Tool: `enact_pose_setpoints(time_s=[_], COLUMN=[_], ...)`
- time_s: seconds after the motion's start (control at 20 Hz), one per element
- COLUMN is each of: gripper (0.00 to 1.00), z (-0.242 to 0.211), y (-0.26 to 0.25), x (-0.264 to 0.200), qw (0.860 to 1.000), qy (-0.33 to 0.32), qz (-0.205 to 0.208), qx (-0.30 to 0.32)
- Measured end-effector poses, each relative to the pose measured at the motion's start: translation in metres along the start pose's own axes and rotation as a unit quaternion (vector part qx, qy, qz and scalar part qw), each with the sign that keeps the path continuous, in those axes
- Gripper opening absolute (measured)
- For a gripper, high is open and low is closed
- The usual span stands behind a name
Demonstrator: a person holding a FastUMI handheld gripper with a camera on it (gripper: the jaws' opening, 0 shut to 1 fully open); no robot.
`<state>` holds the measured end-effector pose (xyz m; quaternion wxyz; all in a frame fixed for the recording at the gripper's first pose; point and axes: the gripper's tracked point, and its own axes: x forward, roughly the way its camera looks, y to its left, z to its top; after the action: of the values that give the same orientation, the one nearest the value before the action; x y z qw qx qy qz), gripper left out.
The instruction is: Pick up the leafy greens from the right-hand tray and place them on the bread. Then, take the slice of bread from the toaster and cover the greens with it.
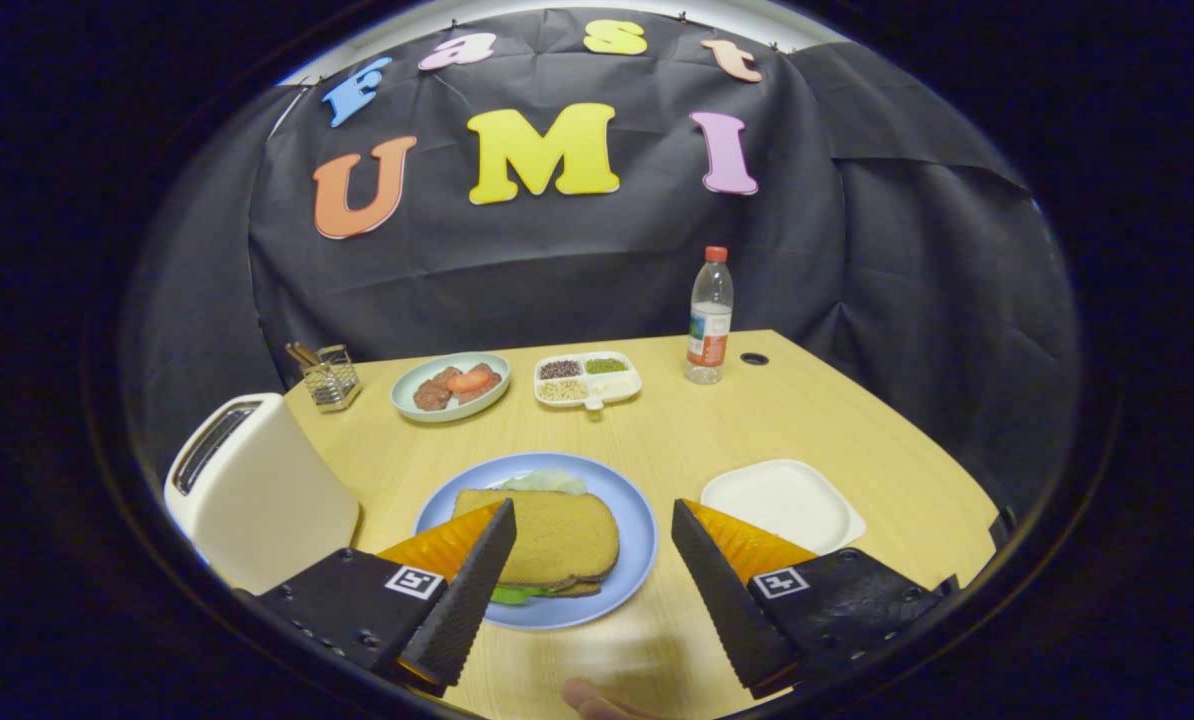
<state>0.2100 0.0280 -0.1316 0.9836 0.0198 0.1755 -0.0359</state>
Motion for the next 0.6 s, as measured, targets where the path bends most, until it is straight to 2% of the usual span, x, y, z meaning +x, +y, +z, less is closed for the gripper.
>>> enact_pose_setpoints(time_s=[0.15,0.35,0.6], gripper=[0.96,0.96,0.96], z=[0.018,0.031,0.041], y=[-0.011,-0.009,-0.012], x=[-0.052,-0.112,-0.163], qw=[0.999,0.996,0.992], qy=[-0.049,-0.092,-0.123], qz=[-0.023,-0.011,-0.016], qx=[-0.002,0.010,-0.012])
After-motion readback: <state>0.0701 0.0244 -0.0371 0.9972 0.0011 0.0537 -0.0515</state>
